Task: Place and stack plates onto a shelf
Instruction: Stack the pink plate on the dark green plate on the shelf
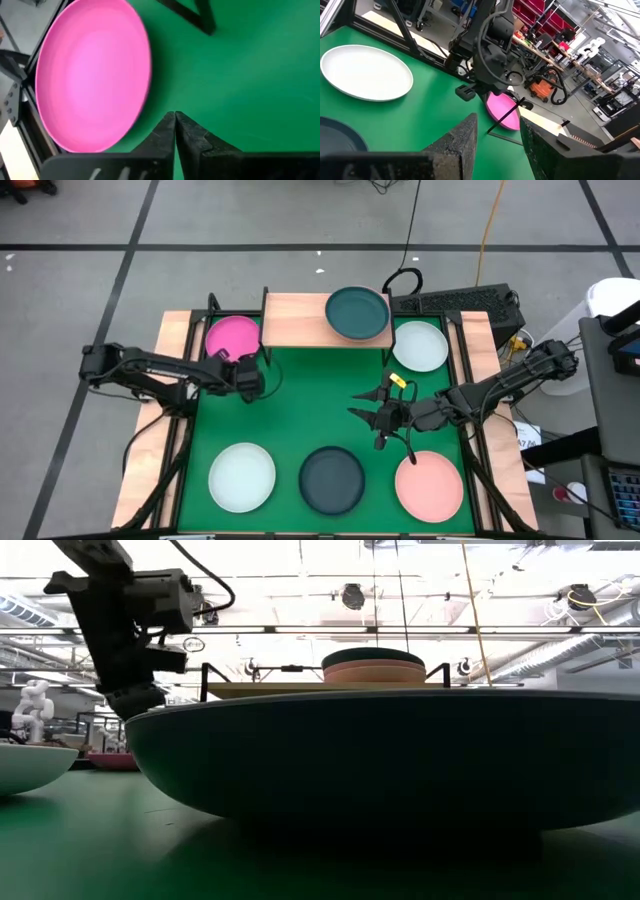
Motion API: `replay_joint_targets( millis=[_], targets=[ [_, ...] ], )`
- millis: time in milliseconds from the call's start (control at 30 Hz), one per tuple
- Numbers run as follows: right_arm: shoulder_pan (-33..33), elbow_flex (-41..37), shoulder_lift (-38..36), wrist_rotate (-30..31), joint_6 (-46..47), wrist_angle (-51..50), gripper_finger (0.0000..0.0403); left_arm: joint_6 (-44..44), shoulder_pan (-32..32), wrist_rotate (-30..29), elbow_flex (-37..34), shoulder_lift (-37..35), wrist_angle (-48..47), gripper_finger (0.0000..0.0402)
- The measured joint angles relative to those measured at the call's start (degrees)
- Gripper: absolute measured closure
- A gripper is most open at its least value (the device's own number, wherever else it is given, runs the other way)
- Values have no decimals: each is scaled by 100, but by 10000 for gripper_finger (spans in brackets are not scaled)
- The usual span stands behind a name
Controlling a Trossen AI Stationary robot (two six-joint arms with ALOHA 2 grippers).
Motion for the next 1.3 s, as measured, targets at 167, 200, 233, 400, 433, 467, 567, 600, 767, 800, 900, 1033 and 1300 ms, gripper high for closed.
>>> replay_joint_targets(
  millis=[167, 200, 233, 400, 433, 467, 567, 600, 767, 800, 900, 1033, 1300],
  targets=[
    [0, 0, 0, -2, 118, -24, 271, 332, 438, 137, -2, 124, 33, 320],
    [0, 0, 0, -2, 123, -26, 271, 400, 502, 188, -4, 157, 49, 309],
    [0, 0, 0, -2, 136, -29, 270, 444, 562, 211, -4, 172, 82, 299],
    [0, 0, 1, -2, 154, -90, 271, 744, 758, 370, -53, 247, 464, 264],
    [0, 0, 0, -2, 154, -87, 271, 810, 789, 375, -98, 247, 636, 260],
    [0, 0, 1, -2, 154, -86, 271, 882, 830, 381, -158, 247, 823, 257],
    [0, 0, 2, -3, 154, -90, 271, 1074, 977, 379, -378, 247, 1275, 255],
    [0, 0, 2, -4, 154, -90, 271, 1144, 1042, 381, -466, 247, 1374, 255],
    [0, 0, 2, -3, 154, -107, 271, 1040, 1401, 371, -854, 247, 1602, 255],
    [0, 0, 2, -2, 154, -105, 271, 1040, 1454, 369, -919, 247, 1596, 259],
    [0, 0, 2, -2, 160, -105, 271, 1064, 1555, 309, -1098, 234, 1754, 289],
    [0, 0, 2, -2, 255, -105, 271, 1053, 1592, 256, -1216, 232, 1908, 354],
    [0, 0, 1, -2, 261, -112, 271, 777, 1184, 355, -1159, 225, 1814, 398]
  ],
)
